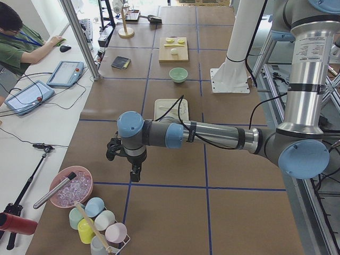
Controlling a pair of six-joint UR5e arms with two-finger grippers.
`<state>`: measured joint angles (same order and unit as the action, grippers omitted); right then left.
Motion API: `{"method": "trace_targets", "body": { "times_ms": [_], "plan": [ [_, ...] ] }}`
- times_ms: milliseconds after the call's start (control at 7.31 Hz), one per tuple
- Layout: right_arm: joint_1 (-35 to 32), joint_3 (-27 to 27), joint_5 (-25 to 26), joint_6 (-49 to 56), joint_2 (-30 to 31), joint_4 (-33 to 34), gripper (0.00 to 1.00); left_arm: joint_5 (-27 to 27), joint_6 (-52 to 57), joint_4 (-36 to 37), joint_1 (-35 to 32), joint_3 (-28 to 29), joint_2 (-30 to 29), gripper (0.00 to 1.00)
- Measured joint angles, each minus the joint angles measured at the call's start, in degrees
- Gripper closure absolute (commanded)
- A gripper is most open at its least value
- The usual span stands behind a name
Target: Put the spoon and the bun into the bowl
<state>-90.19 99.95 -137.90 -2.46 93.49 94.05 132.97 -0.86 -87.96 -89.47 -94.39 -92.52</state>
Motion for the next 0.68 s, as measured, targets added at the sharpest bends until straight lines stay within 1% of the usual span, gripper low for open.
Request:
{"method": "trace_targets", "body": {
  "times_ms": [410, 684],
  "plan": [
    [0.07, -0.01, -0.02, -0.2, -0.45, 0.05, 0.0, -0.07, -0.13, -0.18, 0.24, -1.74, -0.22, 0.0],
    [0.26, 0.23, -0.12, -1.17, -1.93, 0.03, 0.0, -0.15, -0.69, -3.08, 3.05, -5.27, -0.53, 0.0]
  ]
}}
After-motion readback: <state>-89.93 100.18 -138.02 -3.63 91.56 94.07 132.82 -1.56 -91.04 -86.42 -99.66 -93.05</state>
